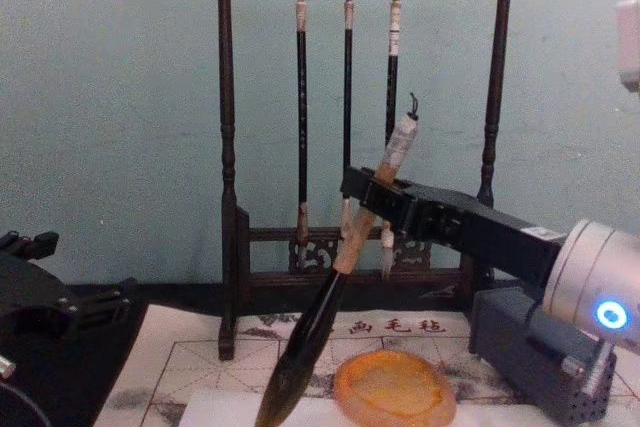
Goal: Pick up the brush from the inkstone, write on the paper, then place the brush back to its original position.
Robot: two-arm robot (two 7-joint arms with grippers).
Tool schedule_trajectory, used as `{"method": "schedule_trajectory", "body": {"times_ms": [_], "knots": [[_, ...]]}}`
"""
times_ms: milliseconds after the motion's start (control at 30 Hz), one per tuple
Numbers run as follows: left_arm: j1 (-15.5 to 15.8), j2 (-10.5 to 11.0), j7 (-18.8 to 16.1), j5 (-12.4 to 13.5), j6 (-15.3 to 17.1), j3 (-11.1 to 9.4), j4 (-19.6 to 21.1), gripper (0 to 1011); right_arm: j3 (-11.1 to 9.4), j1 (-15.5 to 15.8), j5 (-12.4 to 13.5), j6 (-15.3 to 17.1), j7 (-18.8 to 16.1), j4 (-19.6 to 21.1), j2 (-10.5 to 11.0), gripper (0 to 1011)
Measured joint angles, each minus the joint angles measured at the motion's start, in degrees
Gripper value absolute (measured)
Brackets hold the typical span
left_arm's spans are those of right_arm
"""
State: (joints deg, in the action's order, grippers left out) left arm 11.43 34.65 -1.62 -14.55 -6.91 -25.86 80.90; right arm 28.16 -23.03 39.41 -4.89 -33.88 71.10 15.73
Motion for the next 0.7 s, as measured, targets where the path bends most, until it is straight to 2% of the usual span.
{"method": "schedule_trajectory", "body": {"times_ms": [367,700], "knots": [[0.0,0.0,0.0,0.0,0.0,0.0,0.0,1001,-0.07,0.26,-0.58,-0.07,-0.25,0.06,-0.11,188],[0.0,0.0,0.0,0.0,0.0,0.0,0.0,1001,-0.21,1.68,-0.77,0.53,-0.65,2.5,1.41,188]]}}
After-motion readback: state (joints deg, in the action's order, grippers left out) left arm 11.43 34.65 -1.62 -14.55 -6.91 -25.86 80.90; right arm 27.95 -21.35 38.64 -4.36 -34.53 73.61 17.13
